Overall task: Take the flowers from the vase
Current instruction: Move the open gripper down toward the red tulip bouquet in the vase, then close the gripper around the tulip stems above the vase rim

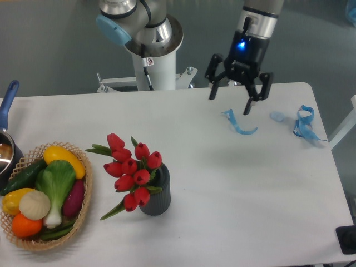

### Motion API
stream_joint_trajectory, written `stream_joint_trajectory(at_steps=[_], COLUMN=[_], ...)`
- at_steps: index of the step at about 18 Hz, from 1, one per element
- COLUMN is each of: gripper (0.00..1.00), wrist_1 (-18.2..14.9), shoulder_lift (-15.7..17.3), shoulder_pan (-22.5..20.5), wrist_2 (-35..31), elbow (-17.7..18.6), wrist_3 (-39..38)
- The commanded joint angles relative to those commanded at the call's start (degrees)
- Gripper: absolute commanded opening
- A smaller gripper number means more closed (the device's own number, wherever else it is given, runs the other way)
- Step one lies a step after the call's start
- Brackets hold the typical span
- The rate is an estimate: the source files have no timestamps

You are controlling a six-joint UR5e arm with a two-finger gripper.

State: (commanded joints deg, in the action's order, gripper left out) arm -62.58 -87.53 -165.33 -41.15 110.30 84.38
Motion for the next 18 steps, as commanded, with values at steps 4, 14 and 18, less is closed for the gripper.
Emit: stream_joint_trajectory(at_steps=[4,14,18], gripper=[1.0,1.0,1.0], wrist_1=[2.2,10.98,11.69], shoulder_lift=[-2.02,-10.98,-13.36], shoulder_pan=[4.3,12.48,14.68], wrist_2=[1.07,1.07,1.07], elbow=[-0.17,-0.52,-2.28], wrist_3=[-0.18,-0.44,-3.95])
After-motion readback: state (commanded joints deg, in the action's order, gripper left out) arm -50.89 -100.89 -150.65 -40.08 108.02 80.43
